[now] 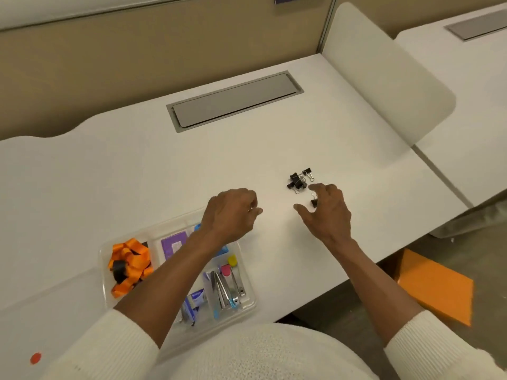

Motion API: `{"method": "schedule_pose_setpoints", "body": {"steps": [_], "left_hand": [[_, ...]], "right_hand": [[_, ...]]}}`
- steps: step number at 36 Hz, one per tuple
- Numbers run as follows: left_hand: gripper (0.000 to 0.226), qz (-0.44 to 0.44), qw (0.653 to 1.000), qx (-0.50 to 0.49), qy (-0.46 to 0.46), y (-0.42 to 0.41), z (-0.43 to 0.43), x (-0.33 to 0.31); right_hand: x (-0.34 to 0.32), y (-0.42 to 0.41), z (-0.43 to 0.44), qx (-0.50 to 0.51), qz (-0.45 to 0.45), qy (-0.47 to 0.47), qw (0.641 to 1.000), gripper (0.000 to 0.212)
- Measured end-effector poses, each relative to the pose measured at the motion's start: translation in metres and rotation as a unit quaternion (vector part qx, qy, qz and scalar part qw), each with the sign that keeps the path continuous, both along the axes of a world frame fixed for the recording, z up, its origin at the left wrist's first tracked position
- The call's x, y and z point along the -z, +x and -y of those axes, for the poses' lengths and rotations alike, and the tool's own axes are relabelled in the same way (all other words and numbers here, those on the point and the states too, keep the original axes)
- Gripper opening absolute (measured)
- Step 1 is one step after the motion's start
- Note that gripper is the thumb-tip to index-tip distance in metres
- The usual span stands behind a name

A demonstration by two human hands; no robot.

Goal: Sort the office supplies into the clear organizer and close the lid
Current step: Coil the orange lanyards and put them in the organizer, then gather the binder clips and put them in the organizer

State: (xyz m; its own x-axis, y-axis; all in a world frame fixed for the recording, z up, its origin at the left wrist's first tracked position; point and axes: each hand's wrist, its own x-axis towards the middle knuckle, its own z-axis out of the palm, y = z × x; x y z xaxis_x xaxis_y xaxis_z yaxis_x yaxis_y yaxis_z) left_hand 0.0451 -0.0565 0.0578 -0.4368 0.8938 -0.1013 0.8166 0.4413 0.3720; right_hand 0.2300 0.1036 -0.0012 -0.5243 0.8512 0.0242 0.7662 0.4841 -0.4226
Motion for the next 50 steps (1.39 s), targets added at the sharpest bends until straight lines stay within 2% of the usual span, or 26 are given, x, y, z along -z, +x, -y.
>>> {"method": "schedule_pose_setpoints", "body": {"steps": [3, 5, 10, 14, 19, 23, 31, 34, 38, 43, 50], "left_hand": [[0.021, 0.008, 1.0, 0.026, -0.005, 0.006, -0.038, 0.019], [0.029, 0.016, 0.999, 0.044, -0.018, 0.01, -0.06, 0.03], [0.068, 0.014, 0.996, 0.075, -0.05, 0.019, -0.111, 0.051], [0.095, 0.015, 0.994, 0.09, -0.06, 0.022, -0.138, 0.067], [0.1, 0.032, 0.995, 0.082, -0.047, 0.019, -0.159, 0.083], [0.083, 0.058, 0.995, 0.075, -0.038, 0.015, -0.169, 0.092], [0.045, 0.072, 0.996, 0.056, -0.004, 0.018, -0.177, 0.1], [0.032, 0.065, 0.997, 0.048, -0.003, 0.021, -0.178, 0.099], [0.027, 0.067, 0.997, 0.032, -0.01, 0.027, -0.18, 0.096], [0.026, 0.071, 0.997, 0.004, 0.002, 0.033, -0.178, 0.1], [0.029, 0.023, 0.999, -0.011, 0.024, 0.042, -0.175, 0.106]], "right_hand": [[0.006, 0.009, -0.019, 0.043, 0.044, -0.039, 0.997, 0.086], [0.012, 0.012, -0.03, 0.048, 0.061, -0.067, 0.995, 0.099], [0.026, 0.013, -0.06, 0.029, 0.066, -0.126, 0.989, 0.124], [0.03, 0.003, -0.082, -0.009, 0.052, -0.145, 0.988, 0.127], [0.03, -0.016, -0.114, -0.086, 0.063, -0.155, 0.982, 0.116], [0.03, -0.028, -0.134, -0.15, 0.074, -0.145, 0.975, 0.104], [0.034, -0.038, -0.144, -0.219, 0.074, -0.123, 0.965, 0.057], [0.038, -0.034, -0.145, -0.223, 0.057, -0.133, 0.964, 0.051], [0.043, -0.03, -0.146, -0.22, 0.043, -0.135, 0.965, 0.041], [0.046, -0.023, -0.143, -0.217, 0.035, -0.127, 0.967, 0.033], [0.053, -0.019, -0.128, -0.143, 0.006, -0.076, 0.987, 0.018]]}}
